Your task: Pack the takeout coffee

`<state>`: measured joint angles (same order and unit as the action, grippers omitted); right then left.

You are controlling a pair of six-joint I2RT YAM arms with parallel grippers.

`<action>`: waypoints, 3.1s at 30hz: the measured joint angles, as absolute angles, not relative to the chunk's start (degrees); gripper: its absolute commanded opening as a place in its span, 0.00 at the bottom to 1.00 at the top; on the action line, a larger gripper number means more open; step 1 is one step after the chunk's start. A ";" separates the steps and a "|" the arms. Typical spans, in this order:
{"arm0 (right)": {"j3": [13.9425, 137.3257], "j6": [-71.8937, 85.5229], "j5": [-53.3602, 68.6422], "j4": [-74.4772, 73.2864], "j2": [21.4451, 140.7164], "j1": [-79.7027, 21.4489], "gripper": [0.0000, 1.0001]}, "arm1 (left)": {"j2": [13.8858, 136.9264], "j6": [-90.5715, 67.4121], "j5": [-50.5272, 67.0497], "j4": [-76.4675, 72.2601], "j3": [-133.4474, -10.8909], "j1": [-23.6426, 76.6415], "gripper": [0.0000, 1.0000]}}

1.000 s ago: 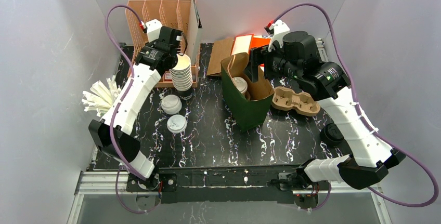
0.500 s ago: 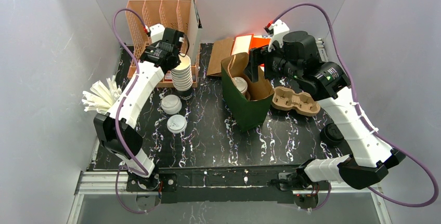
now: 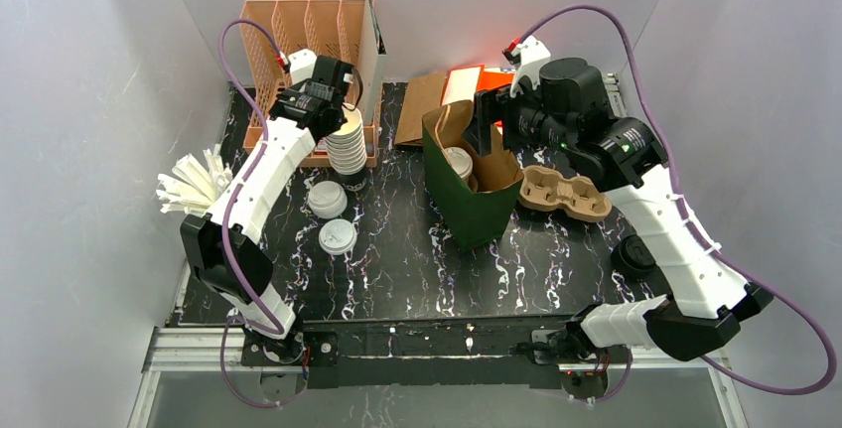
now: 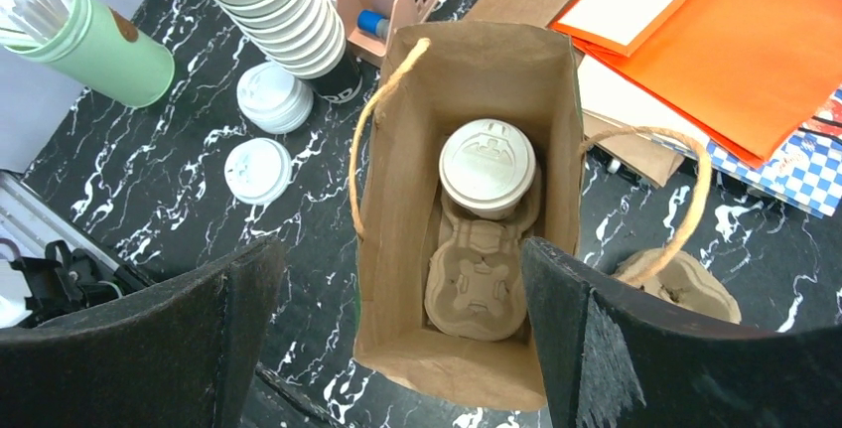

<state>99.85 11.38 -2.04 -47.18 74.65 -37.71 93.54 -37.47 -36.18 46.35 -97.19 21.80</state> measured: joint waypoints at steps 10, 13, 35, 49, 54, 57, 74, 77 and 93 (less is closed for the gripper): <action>104.42 12.62 3.73 -43.29 81.60 -37.71 0.90 | 92.14 -38.24 -34.70 46.83 -99.18 21.80 0.00; 106.80 14.11 6.26 -41.32 85.38 -37.74 0.85 | 90.96 -38.63 -34.30 46.83 -99.18 21.80 0.00; 111.70 17.89 9.61 -35.46 94.94 -41.69 0.78 | 63.42 -42.52 -27.64 40.80 -92.55 21.61 0.00; 106.52 17.74 0.80 -45.25 83.99 -41.87 0.80 | 56.99 -48.75 -1.50 46.24 -66.28 22.00 0.00; 110.17 16.29 -6.66 -52.31 83.33 -41.50 0.80 | 54.89 -50.22 -1.65 43.66 -58.87 24.95 0.00; 111.55 16.23 -7.14 -54.76 84.25 -41.21 0.80 | 54.52 -50.59 -4.80 40.56 -57.01 30.24 0.00; 106.24 19.31 3.77 -55.35 78.98 -42.24 0.74 | 59.94 -51.55 -24.77 26.57 -45.87 49.43 0.26; 104.88 19.31 4.67 -55.20 78.91 -42.96 0.74 | 59.66 -51.27 -26.74 26.04 -45.58 49.47 0.45; 98.24 15.73 -0.30 -52.23 81.47 -64.60 0.68 | 54.19 -51.44 -28.88 33.93 -51.48 49.47 0.64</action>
